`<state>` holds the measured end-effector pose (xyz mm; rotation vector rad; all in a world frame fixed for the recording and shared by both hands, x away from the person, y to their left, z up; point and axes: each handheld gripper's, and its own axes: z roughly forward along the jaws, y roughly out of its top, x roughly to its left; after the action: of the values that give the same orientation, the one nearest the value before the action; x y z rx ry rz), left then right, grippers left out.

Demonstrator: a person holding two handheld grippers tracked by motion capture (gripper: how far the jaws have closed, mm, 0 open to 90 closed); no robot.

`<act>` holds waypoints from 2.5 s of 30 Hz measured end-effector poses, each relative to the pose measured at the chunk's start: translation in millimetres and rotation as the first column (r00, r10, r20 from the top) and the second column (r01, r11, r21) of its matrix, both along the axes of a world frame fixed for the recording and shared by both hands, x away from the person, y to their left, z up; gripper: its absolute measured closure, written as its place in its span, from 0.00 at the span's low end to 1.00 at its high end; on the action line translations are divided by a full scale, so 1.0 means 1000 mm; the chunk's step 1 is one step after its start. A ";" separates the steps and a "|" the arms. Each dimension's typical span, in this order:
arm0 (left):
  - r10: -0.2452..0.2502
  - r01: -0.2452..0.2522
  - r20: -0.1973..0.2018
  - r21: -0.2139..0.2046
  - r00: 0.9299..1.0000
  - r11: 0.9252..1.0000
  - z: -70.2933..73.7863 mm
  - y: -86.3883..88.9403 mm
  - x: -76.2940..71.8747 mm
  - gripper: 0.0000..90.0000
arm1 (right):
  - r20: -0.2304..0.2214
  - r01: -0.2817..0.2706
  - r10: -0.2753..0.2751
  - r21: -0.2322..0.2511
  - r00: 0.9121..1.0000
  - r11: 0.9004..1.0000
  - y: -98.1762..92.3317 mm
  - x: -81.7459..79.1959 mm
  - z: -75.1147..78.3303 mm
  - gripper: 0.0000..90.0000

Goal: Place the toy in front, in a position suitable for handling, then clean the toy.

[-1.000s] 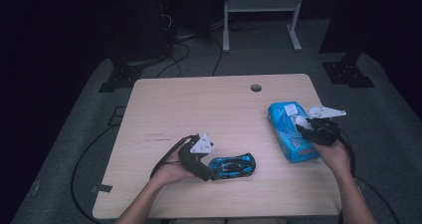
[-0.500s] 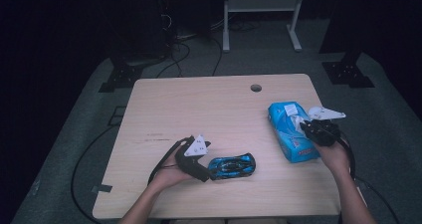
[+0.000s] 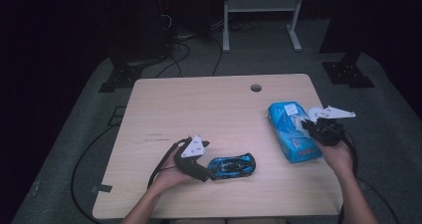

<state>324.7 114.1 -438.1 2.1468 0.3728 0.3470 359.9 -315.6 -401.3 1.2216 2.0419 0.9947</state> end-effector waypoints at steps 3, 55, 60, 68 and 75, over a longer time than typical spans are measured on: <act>0.006 -0.007 -0.005 -0.014 1.000 1.000 -0.001 0.001 0.000 0.10 | 0.018 -0.011 0.011 0.020 1.000 1.000 0.000 -0.004 0.008 0.95; -0.069 0.071 -0.052 0.042 0.996 0.997 -0.021 -0.003 -0.002 0.09 | -0.140 -0.582 0.581 0.039 0.802 0.812 0.164 -0.054 -0.020 0.84; -0.074 0.077 -0.060 0.051 0.996 0.996 -0.023 -0.005 -0.003 0.10 | -0.139 -0.586 0.581 0.010 0.802 0.811 0.168 -0.060 -0.033 0.71; -0.091 0.095 -0.080 0.054 0.993 0.994 -0.024 -0.006 -0.002 0.10 | -0.101 -0.577 0.569 -0.098 0.816 0.811 0.187 -0.070 -0.043 0.54; -0.110 0.115 -0.099 0.054 0.989 0.992 -0.028 -0.010 0.002 0.09 | -0.050 -0.536 0.536 -0.162 0.843 0.828 0.191 -0.075 -0.052 0.71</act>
<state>326.8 104.6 -466.1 2.2375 0.2975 0.1930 284.6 -124.3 -452.9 0.5556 2.4798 1.0258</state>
